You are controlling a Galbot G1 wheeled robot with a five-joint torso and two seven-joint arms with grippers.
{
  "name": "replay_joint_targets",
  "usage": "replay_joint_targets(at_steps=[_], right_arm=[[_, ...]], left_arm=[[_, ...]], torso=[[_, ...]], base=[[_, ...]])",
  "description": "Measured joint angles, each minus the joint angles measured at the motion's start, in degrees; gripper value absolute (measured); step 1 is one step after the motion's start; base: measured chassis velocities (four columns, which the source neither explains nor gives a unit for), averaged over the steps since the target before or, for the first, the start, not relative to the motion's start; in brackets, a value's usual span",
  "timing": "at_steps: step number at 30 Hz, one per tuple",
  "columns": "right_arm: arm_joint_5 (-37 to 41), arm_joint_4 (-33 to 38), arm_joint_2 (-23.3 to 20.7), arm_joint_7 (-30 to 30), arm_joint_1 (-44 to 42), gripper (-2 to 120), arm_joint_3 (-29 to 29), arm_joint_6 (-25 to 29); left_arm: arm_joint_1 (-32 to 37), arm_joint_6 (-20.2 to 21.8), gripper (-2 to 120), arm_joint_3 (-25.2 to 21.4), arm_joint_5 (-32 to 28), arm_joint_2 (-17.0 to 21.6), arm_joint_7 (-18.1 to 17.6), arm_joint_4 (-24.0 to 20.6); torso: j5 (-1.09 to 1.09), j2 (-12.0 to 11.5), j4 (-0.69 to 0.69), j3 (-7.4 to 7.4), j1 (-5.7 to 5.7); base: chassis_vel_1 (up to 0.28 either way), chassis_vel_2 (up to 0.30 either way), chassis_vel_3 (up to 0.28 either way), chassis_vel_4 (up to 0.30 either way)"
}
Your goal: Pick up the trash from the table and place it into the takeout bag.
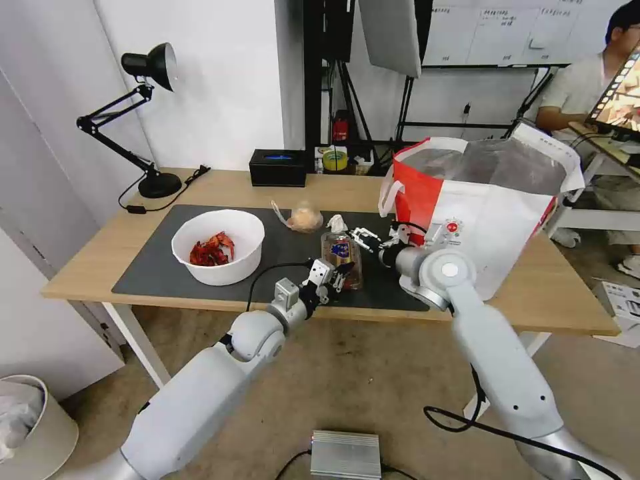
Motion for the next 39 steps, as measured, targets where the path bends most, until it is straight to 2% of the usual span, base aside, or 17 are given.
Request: replay_joint_targets(at_steps=[39], right_arm=[[-0.8, -6.7, 5.7, 0.9, 3.5, 100, -1.7, -1.4]], left_arm=[[1.1, -1.0, 0, -0.6, 0.1, 0.1, -0.1, -0.2]], torso=[[0.00, 0.0, 0.00, 0.00, 0.00]], base=[[0.000, 0.000, 0.000, 0.000]])
